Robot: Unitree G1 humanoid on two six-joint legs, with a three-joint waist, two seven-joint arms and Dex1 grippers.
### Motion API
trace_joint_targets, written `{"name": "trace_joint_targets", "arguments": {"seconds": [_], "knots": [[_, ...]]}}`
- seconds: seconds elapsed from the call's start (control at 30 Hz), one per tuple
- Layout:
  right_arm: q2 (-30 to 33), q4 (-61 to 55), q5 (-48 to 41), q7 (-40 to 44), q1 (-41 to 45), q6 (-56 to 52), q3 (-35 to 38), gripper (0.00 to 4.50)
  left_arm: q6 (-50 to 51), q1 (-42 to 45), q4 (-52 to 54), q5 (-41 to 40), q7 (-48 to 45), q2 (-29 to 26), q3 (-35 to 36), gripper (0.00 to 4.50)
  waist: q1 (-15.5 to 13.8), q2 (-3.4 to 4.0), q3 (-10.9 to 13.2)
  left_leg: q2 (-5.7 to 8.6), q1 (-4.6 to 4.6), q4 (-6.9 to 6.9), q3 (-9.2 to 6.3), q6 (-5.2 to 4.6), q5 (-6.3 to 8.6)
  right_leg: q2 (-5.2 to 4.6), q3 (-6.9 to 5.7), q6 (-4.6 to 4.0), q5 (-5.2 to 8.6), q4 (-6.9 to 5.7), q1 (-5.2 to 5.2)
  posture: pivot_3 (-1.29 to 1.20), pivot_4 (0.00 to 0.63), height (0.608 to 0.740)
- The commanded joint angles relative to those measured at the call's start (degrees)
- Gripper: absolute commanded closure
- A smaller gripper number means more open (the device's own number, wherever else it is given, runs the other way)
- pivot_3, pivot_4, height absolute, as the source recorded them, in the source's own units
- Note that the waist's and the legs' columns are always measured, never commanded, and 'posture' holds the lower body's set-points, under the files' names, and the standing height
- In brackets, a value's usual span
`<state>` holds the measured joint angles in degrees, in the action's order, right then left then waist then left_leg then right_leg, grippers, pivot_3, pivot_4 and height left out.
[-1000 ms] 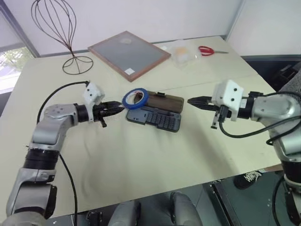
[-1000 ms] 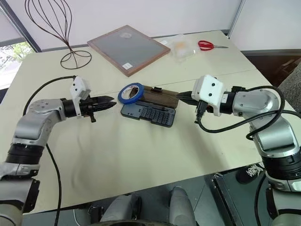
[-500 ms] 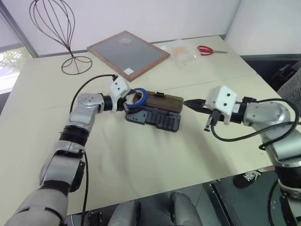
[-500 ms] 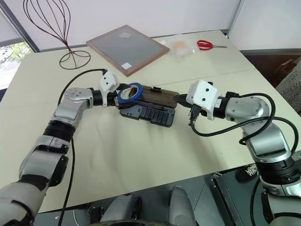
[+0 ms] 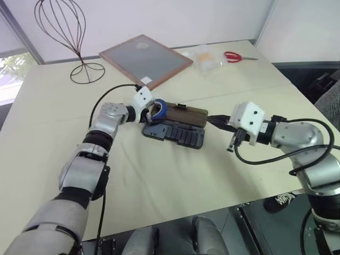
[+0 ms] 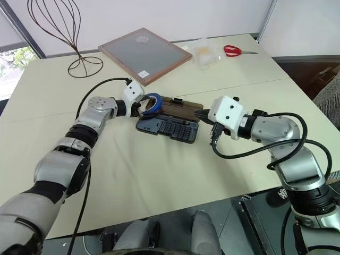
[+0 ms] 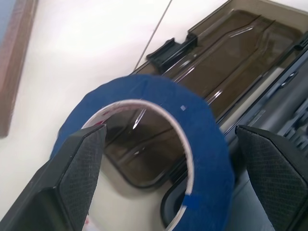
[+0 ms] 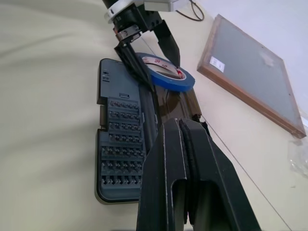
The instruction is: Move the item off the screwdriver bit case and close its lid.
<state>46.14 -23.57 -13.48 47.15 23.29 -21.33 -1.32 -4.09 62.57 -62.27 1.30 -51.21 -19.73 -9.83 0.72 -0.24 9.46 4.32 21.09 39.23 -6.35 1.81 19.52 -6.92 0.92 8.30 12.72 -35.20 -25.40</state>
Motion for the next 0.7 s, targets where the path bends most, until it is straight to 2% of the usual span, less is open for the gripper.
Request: {"name": "trace_joint_targets", "arguments": {"seconds": [0.03,0.07,0.27,0.3,0.53,0.7], "knots": [[0.1,-2.2,0.2,-1.0,0.6,-0.1,1.9,4.5,-1.5,1.8,-0.2,0.9,-0.1,0.1,0.7,0.56,0.0,0.0,0.0,0.0,0.0,0.0,0.0,0.0,0.0,0.0,0.0,0.0,0.0,-0.01,0.0,0.0,0.15,0.74],[0.1,-2.2,0.2,-1.1,0.6,-0.1,1.8,4.5,-1.6,1.9,-0.4,1.1,0.0,0.2,0.7,0.81,0.0,0.0,0.0,0.0,0.0,0.0,0.01,0.0,0.0,0.0,0.01,0.0,0.0,-0.01,0.0,0.0,0.15,0.74],[0.2,-2.0,0.4,-1.3,0.7,0.1,1.8,4.5,-2.1,1.7,-0.8,2.4,0.8,0.3,0.6,3.85,0.0,0.0,0.0,0.0,0.0,0.01,0.01,0.0,0.0,0.0,0.0,0.0,0.0,-0.01,0.0,0.0,0.15,0.74],[0.1,-1.9,0.5,-1.3,0.7,0.2,1.8,4.5,-2.0,1.6,-0.9,2.5,1.1,0.3,0.7,4.1,0.0,0.0,0.0,0.0,0.0,0.01,0.0,0.0,0.0,0.0,0.0,0.0,0.0,-0.01,0.0,0.0,0.15,0.74],[-0.2,-2.0,0.6,-1.2,0.7,0.2,1.5,4.5,-0.6,0.7,0.6,1.1,6.2,-2.4,3.8,4.1,0.1,0.0,0.0,0.0,0.0,0.01,-0.01,0.0,0.0,0.0,0.0,0.01,0.0,-0.03,-0.01,0.0,0.15,0.74],[-1.0,-2.2,0.1,-0.8,0.9,-0.2,0.6,4.5,1.8,-1.8,6.5,0.3,14.6,-8.4,9.0,4.1,0.5,0.0,0.0,-0.02,0.0,-0.01,-0.03,0.0,0.0,0.0,0.0,0.01,0.0,-0.07,-0.06,0.0,0.15,0.74]]}}
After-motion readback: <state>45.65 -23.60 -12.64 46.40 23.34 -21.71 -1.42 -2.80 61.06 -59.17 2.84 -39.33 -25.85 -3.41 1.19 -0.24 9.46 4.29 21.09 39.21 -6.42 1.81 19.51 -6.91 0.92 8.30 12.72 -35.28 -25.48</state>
